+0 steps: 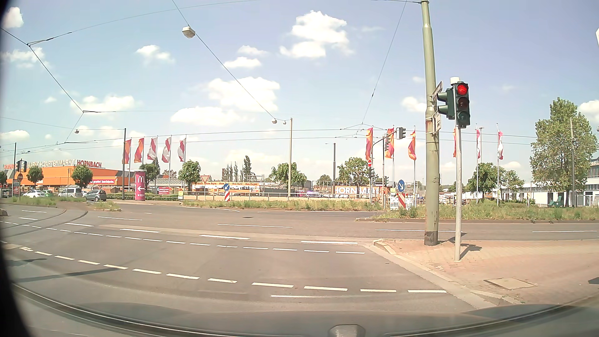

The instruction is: Follow the waypoints while adhering to traffic rules and regulations

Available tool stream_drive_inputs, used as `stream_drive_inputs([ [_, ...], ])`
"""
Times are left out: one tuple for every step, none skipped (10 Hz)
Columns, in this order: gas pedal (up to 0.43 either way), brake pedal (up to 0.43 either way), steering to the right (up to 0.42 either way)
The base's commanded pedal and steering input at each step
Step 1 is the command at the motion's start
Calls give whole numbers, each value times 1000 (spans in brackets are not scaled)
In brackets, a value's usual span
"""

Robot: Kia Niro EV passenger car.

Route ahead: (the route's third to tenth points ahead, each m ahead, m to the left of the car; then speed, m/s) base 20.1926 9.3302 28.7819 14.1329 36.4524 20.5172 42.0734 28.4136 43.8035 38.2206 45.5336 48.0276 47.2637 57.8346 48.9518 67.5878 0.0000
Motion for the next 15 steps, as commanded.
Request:
stream_drive_inputs([
  [0,348,-49],
  [0,348,-48],
  [0,348,-49],
  [0,348,-48],
  [0,348,-48],
  [0,348,-48],
  [0,348,-49],
  [0,348,-48],
  [0,348,-48],
  [0,348,-48],
  [0,348,-48],
  [0,348,-48],
  [0,348,-48],
  [0,348,-48],
  [0,348,-48],
])
